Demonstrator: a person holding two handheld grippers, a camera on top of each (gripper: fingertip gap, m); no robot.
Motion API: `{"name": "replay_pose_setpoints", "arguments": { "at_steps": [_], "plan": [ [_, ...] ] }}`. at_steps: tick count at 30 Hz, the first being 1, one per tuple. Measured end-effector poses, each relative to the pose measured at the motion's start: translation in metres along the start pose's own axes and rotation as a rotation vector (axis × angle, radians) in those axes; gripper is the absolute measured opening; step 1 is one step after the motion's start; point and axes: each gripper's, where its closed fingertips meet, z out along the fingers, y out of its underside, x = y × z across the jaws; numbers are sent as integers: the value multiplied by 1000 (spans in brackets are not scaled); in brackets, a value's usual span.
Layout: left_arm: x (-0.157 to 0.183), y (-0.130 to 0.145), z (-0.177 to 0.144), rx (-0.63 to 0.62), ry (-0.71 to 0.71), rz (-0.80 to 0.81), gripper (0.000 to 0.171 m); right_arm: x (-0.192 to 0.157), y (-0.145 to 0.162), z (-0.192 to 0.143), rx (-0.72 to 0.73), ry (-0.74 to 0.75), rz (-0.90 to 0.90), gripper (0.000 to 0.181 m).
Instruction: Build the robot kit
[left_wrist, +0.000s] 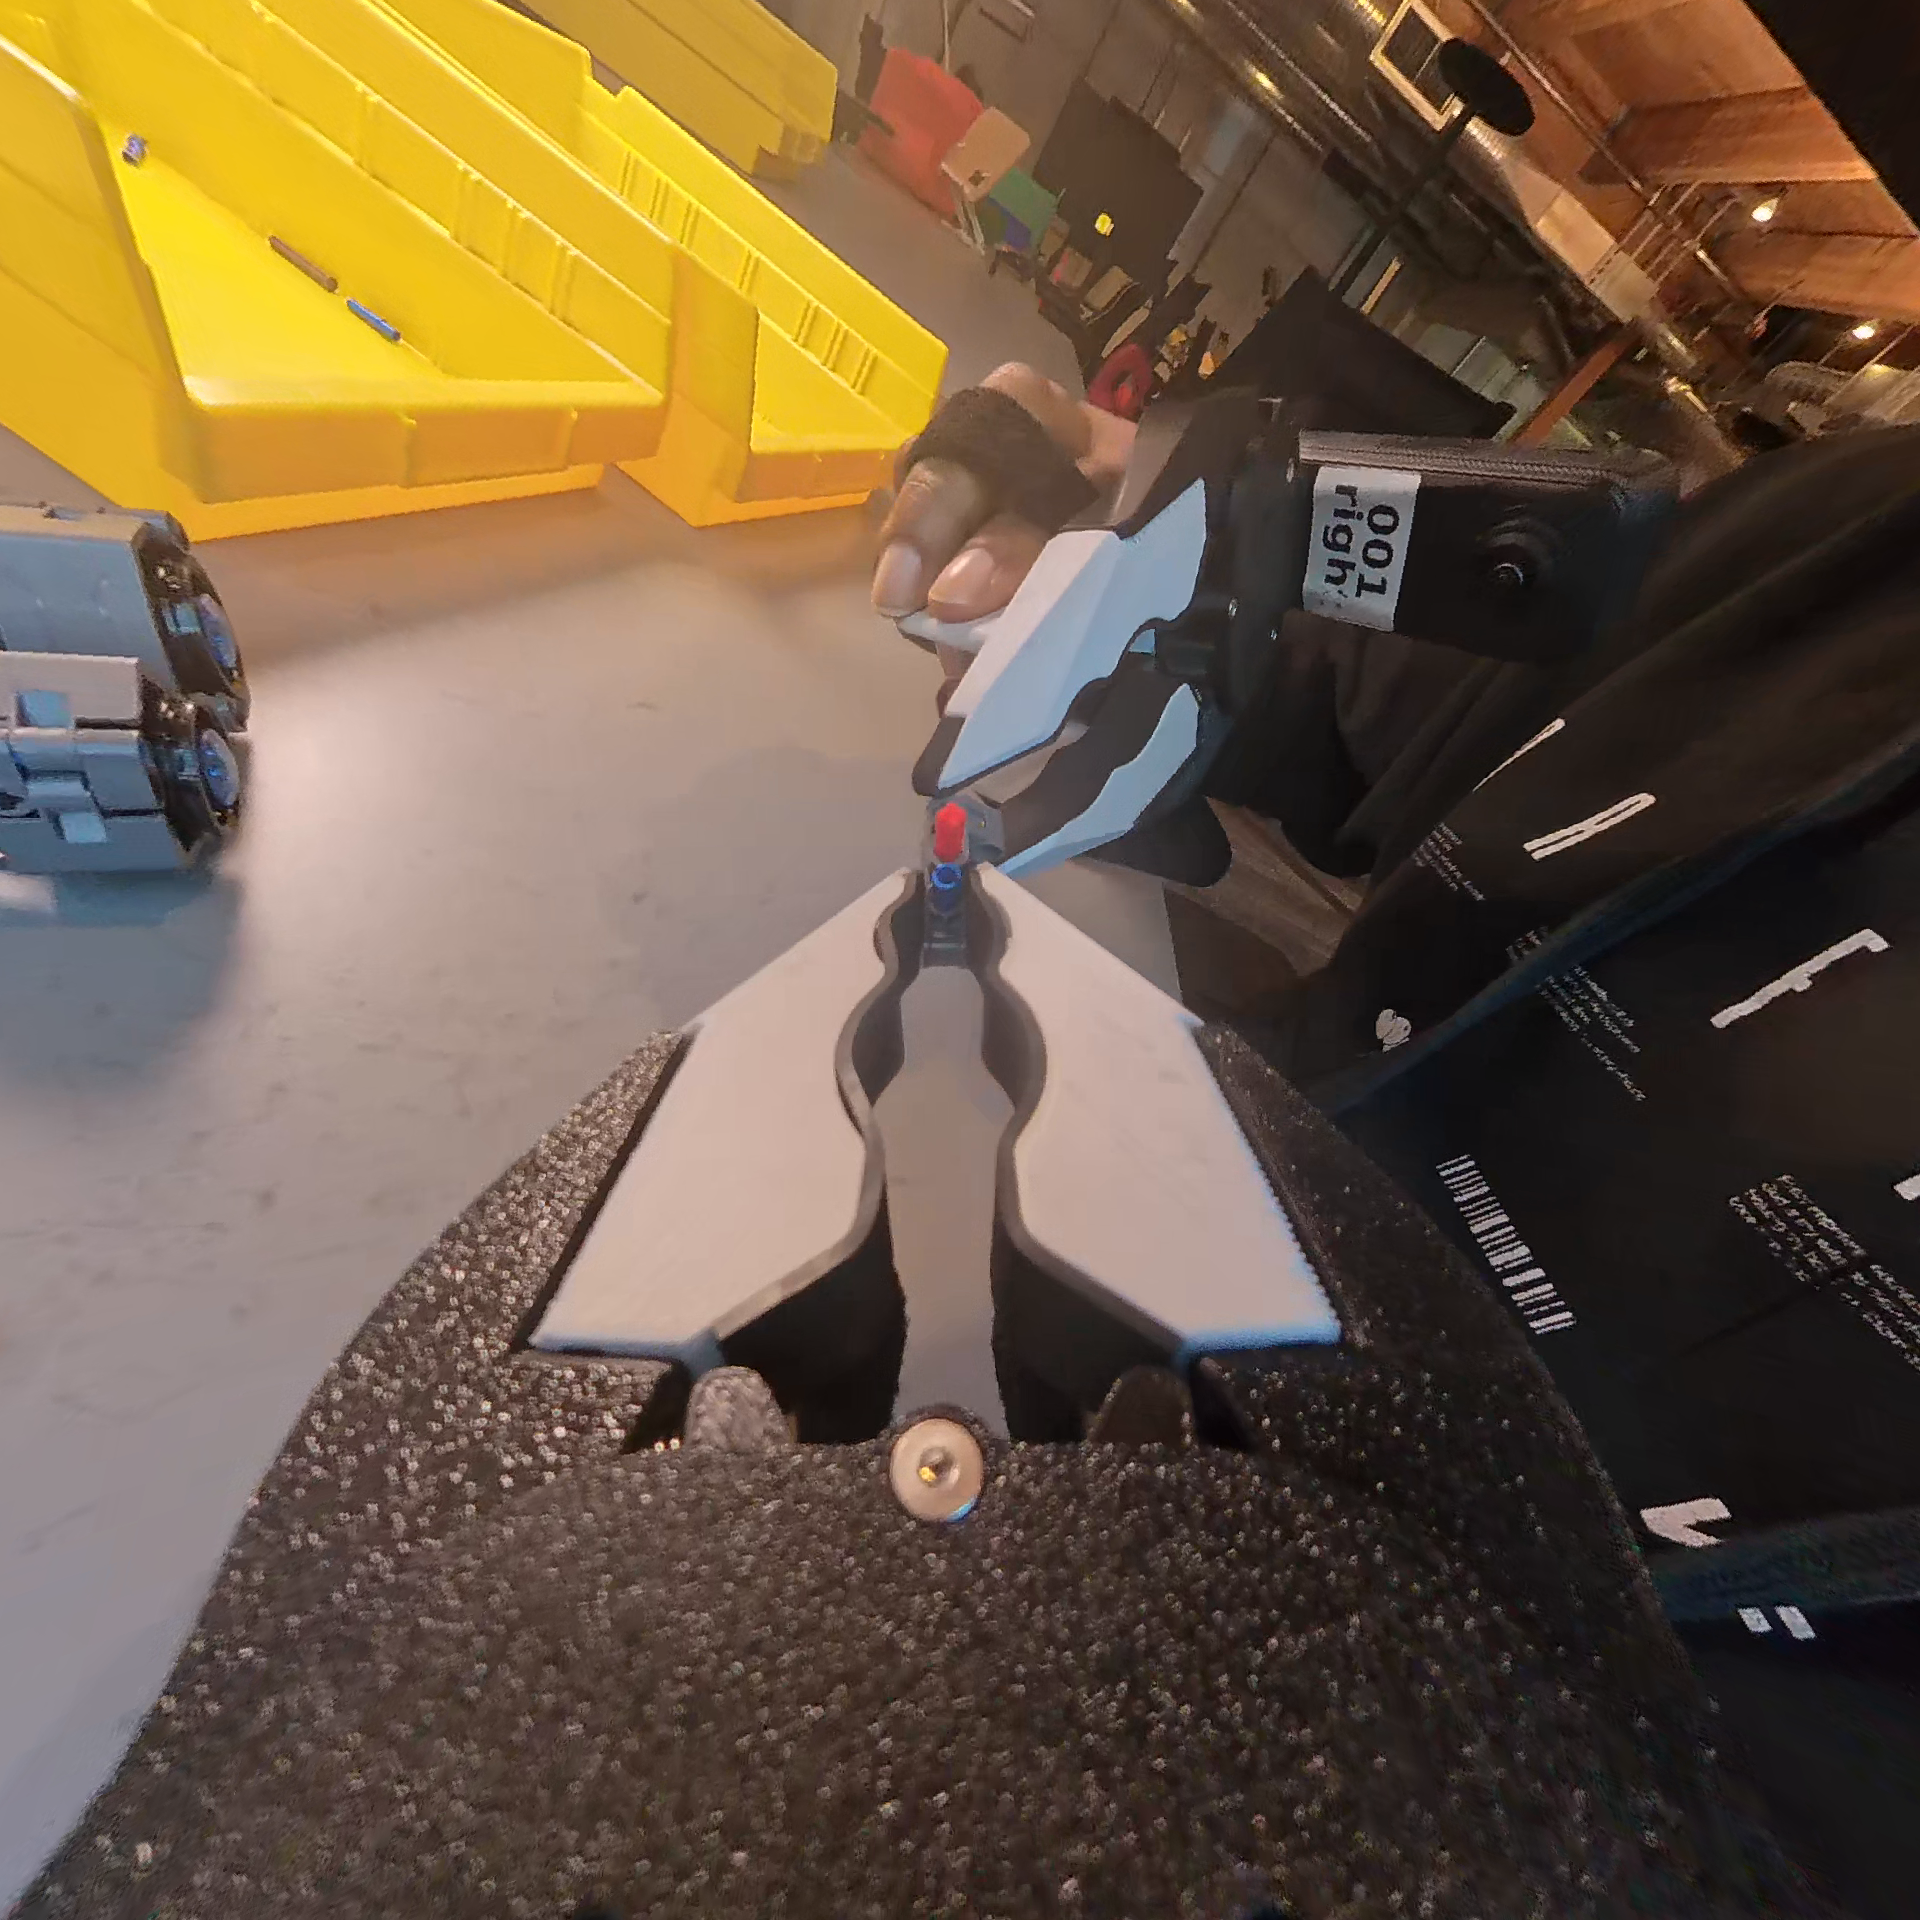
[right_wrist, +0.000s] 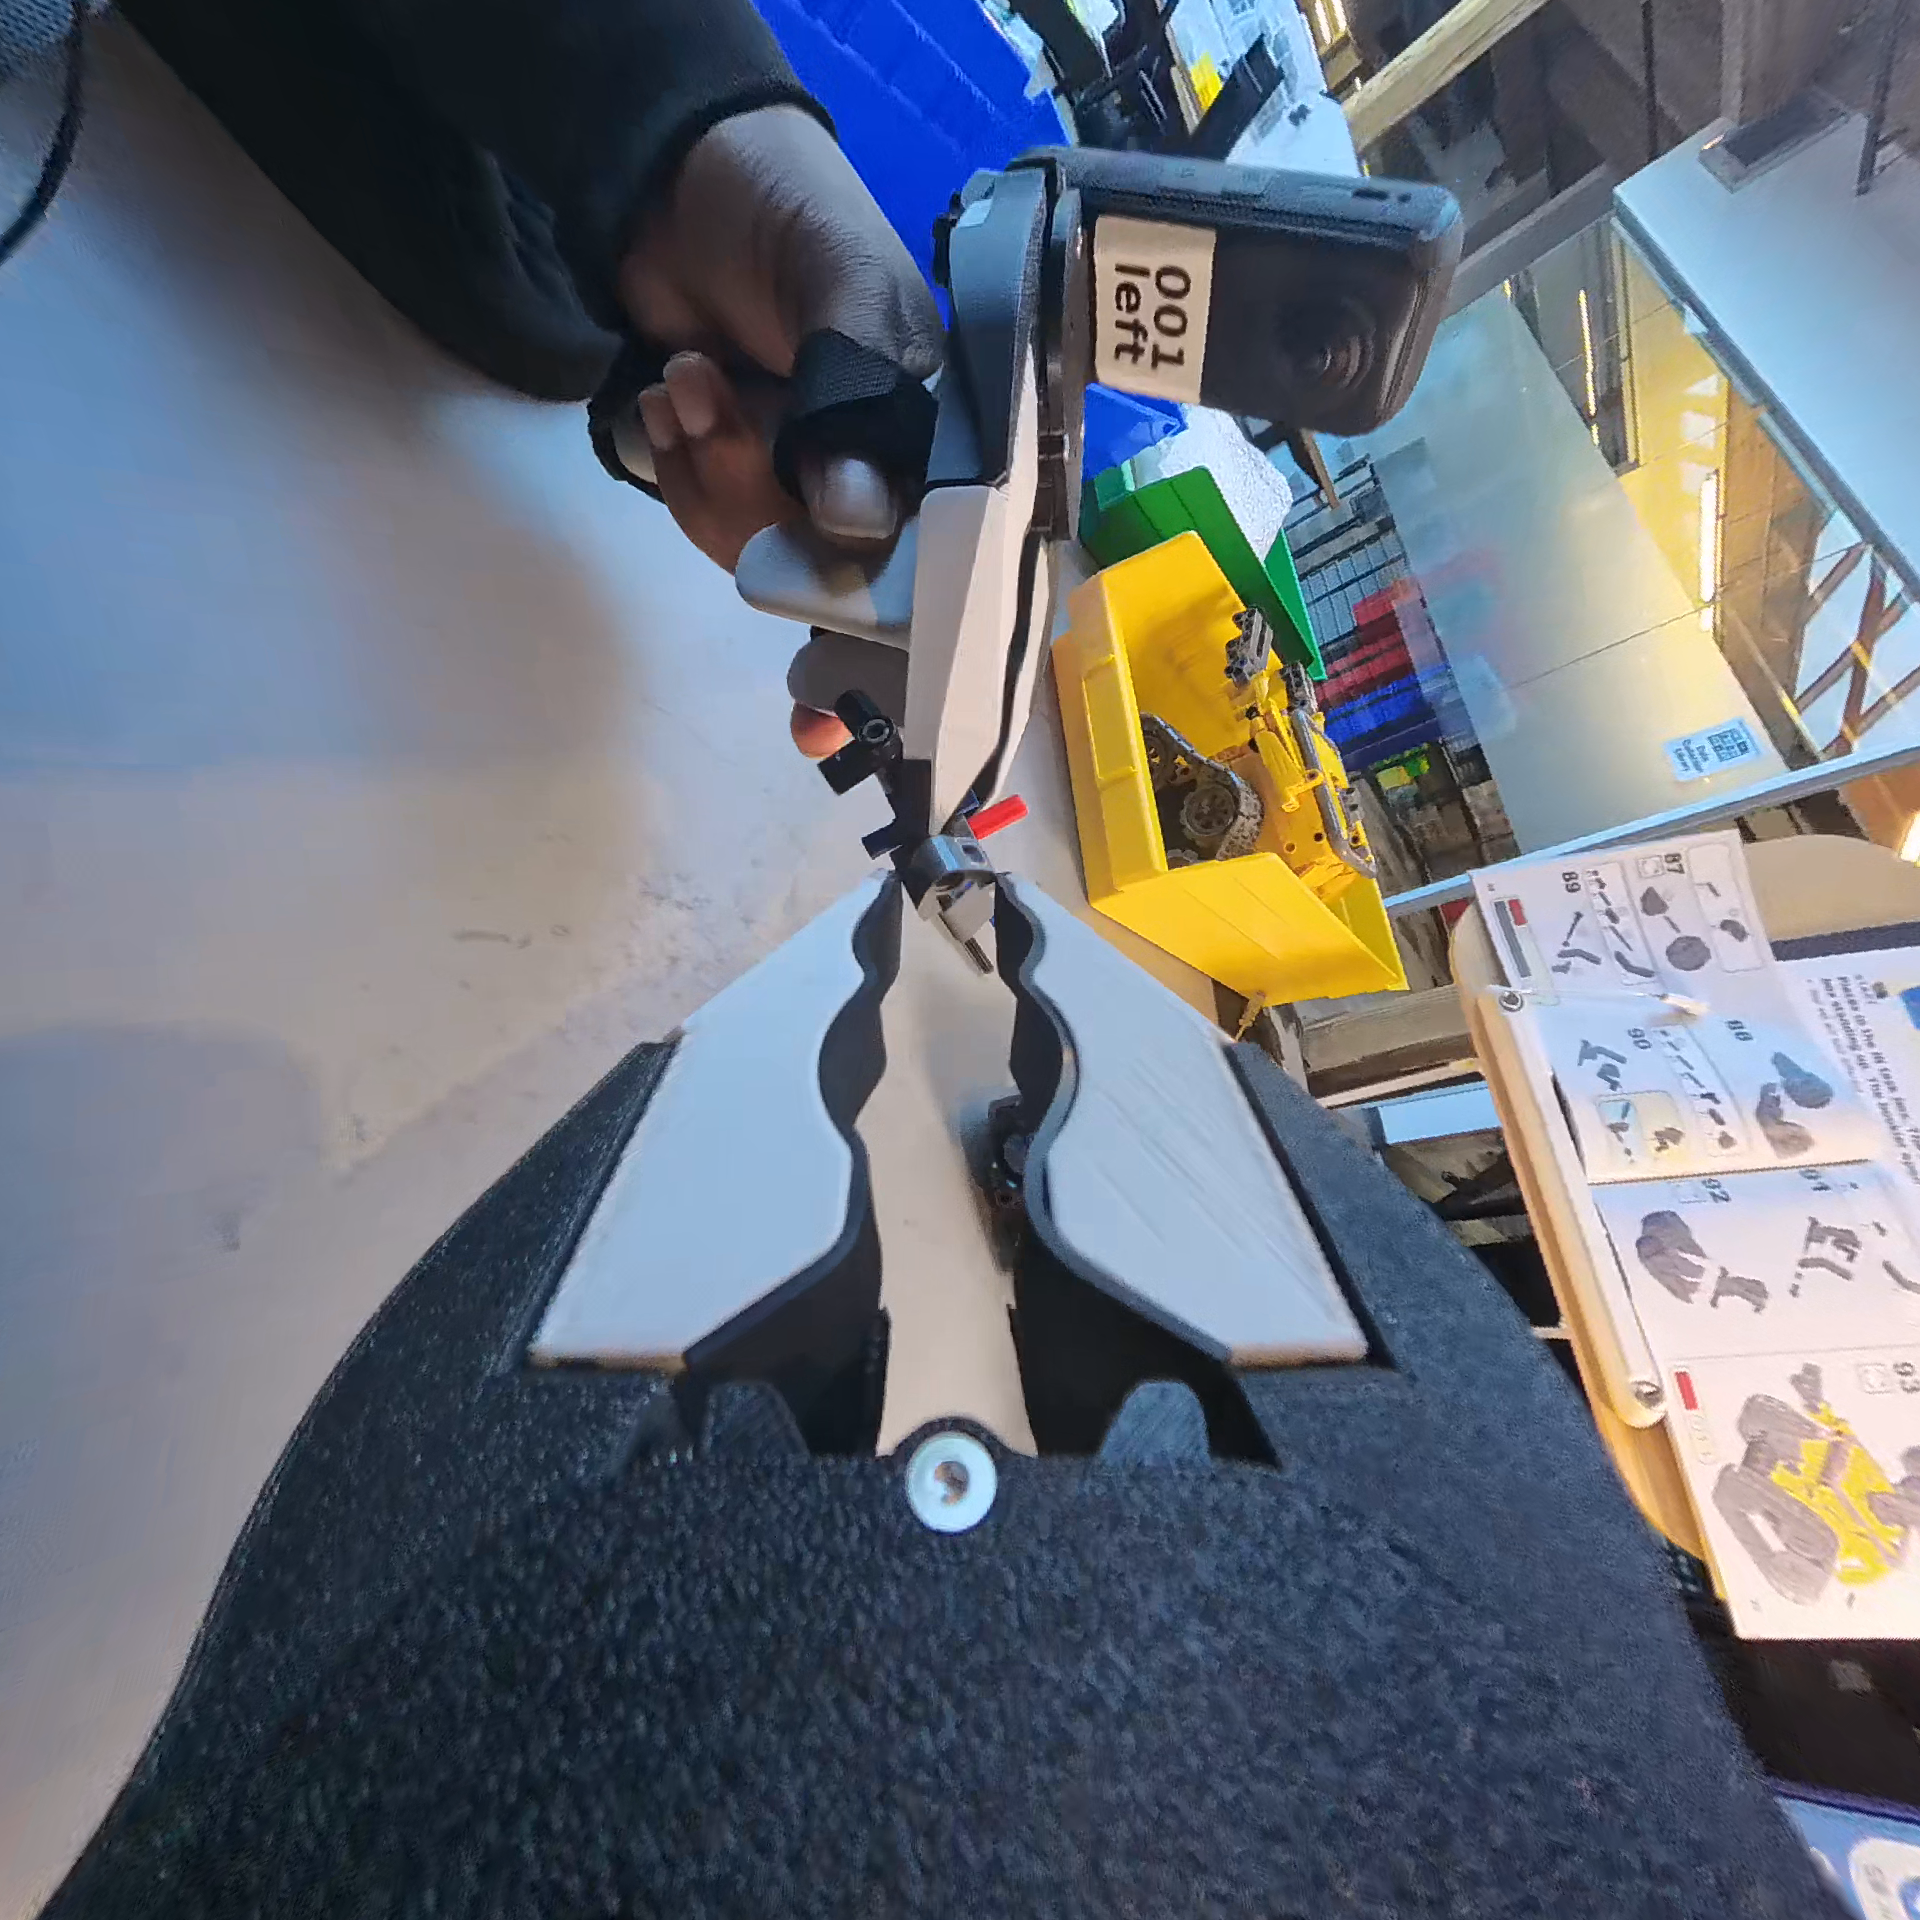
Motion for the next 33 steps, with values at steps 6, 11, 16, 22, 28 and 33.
{"name": "replay_pose_setpoints", "arguments": {
  "at_steps": [6,11,16,22,28,33],
  "plan": [
    [10,0,-2,-23,53,9,7,-1,-12,-6,75,-70,56,21],
    [20,2,0,-77,99,23,7,-7,-23,-10,146,-218,80,43],
    [22,1,0,-104,107,41,7,-5,-22,-6,162,-285,82,50],
    [31,1,1,-155,138,100,7,-1,-14,-5,186,-310,72,49],
    [48,-5,3,-202,220,139,7,-3,-38,-11,253,-319,-40,43],
    [53,-13,1,-180,249,115,7,4,-49,-16,288,-268,-45,29]
  ]
}}
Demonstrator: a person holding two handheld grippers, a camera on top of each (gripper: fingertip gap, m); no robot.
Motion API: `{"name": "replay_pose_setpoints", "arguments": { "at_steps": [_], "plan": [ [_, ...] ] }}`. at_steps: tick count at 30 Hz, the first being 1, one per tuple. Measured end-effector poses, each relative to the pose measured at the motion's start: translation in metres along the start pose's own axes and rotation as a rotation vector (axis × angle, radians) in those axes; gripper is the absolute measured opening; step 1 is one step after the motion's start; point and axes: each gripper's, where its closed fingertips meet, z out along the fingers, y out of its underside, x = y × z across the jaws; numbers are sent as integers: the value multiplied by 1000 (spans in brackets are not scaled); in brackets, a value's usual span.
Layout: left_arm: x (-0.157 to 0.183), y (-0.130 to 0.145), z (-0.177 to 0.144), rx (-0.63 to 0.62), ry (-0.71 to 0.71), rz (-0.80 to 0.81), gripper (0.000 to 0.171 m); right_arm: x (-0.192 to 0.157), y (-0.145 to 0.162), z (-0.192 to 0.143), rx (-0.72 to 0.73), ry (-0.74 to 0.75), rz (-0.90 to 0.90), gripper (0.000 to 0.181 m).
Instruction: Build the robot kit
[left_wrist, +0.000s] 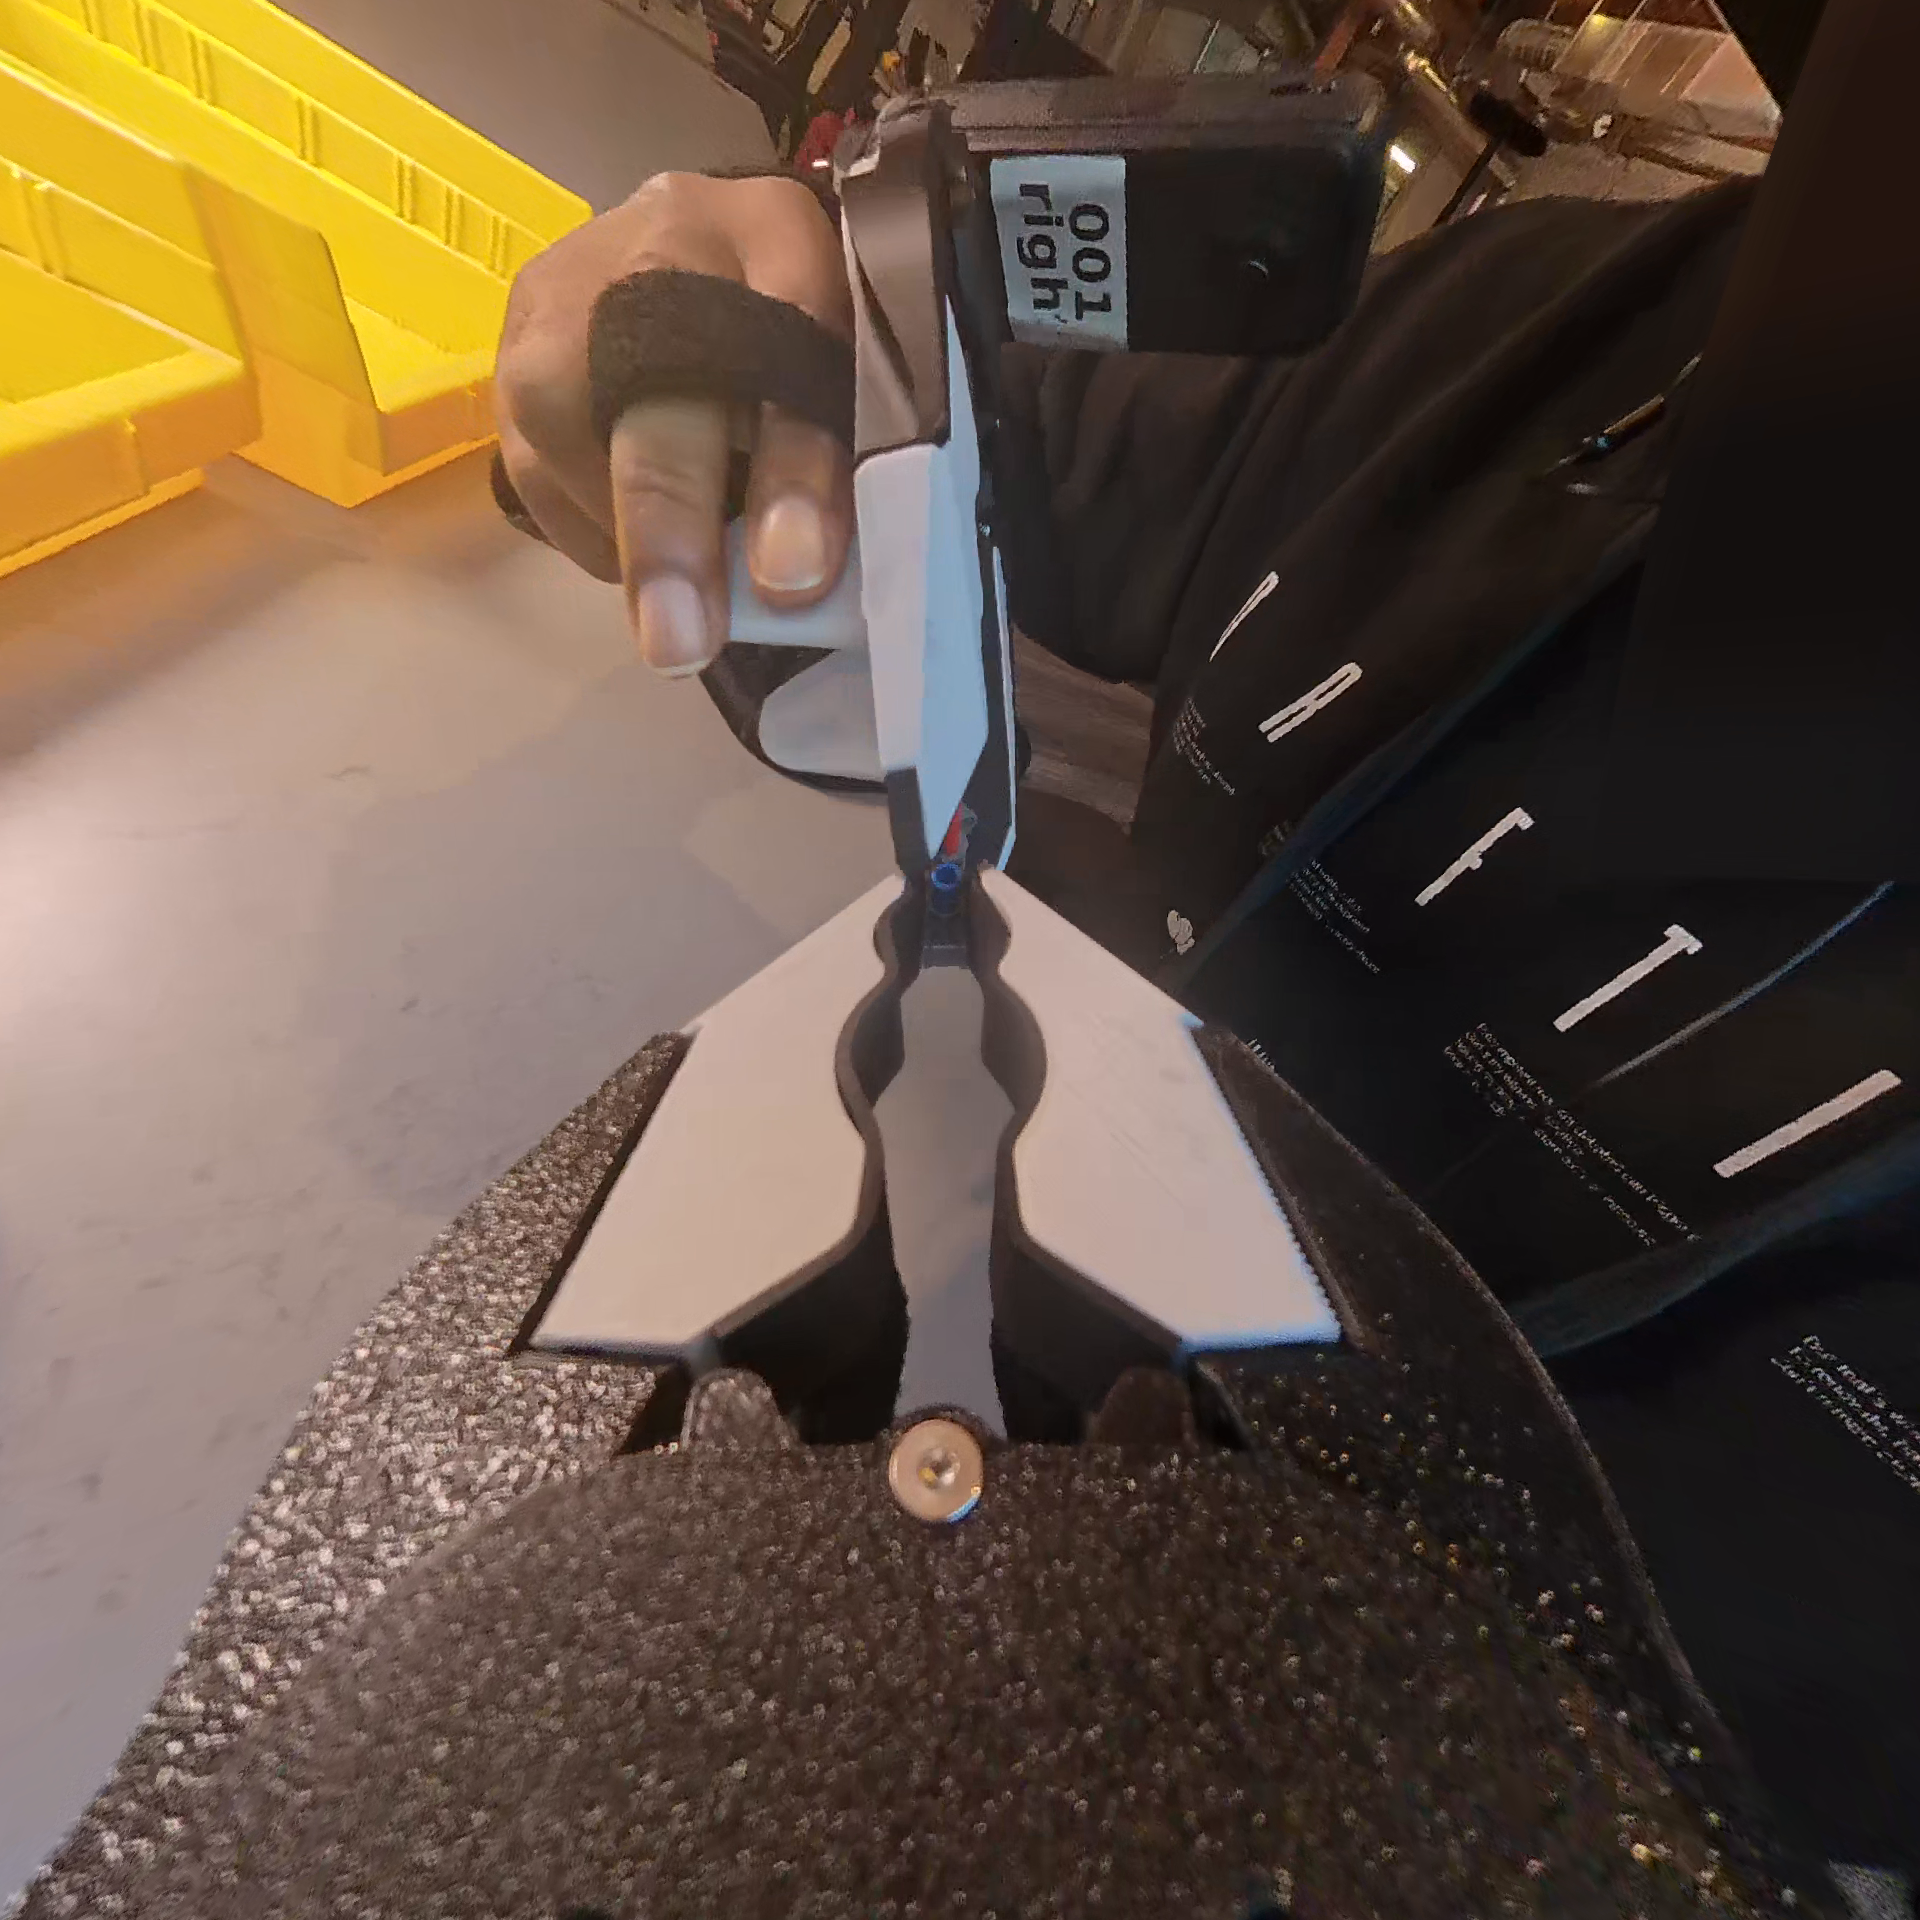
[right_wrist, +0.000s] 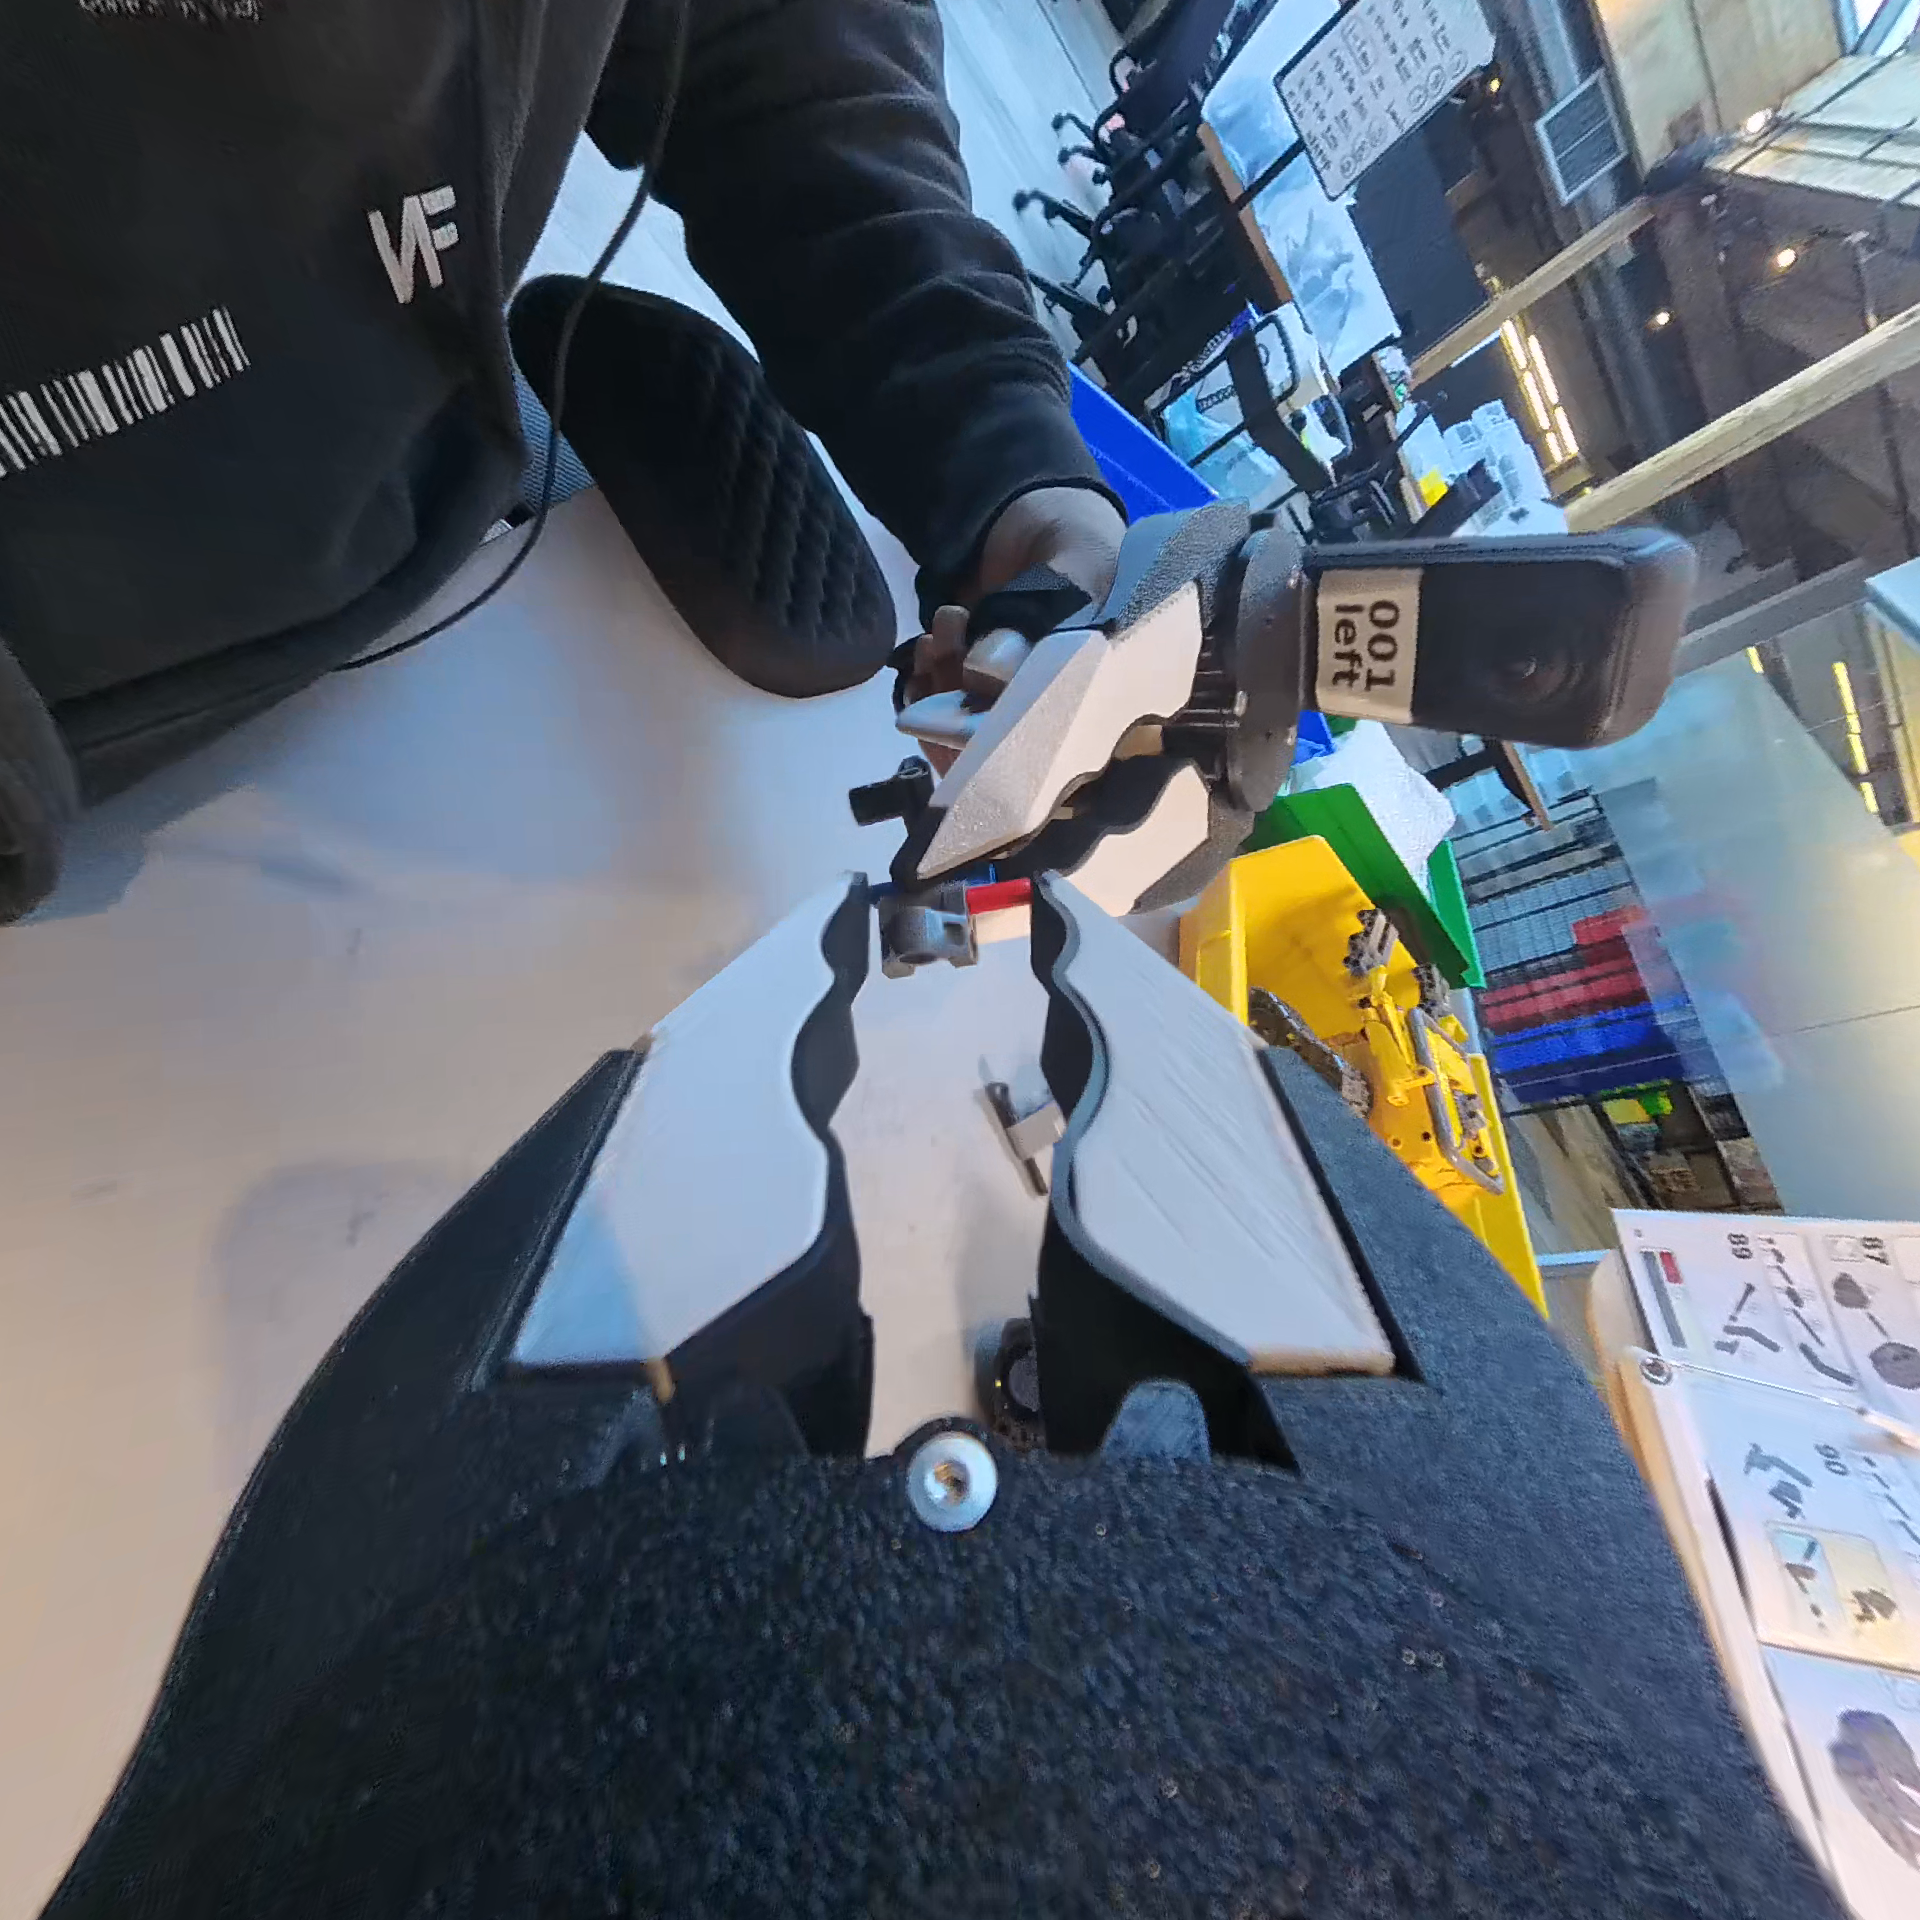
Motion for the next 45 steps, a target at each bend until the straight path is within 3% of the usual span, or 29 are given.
{"name": "replay_pose_setpoints", "arguments": {
  "at_steps": [5,16,25,32,35,41,45],
  "plan": [
    [-1,-3,0,51,23,-79,7,2,1,-1,-39,32,5,29],
    [-21,-1,-5,177,-35,-300,7,6,25,6,-271,80,78,30],
    [-26,-2,-9,239,-128,-274,10,10,30,11,-334,126,143,28],
    [-31,-2,-11,216,-252,-170,7,13,34,13,-369,181,139,30],
    [-24,-3,-11,208,-214,-139,7,13,28,13,-327,182,120,30],
    [-5,-6,-7,236,-46,-153,6,6,2,2,-73,58,168,34],
    [5,-9,-6,261,59,-196,7,5,-1,0,-62,28,99,35]
  ]
}}
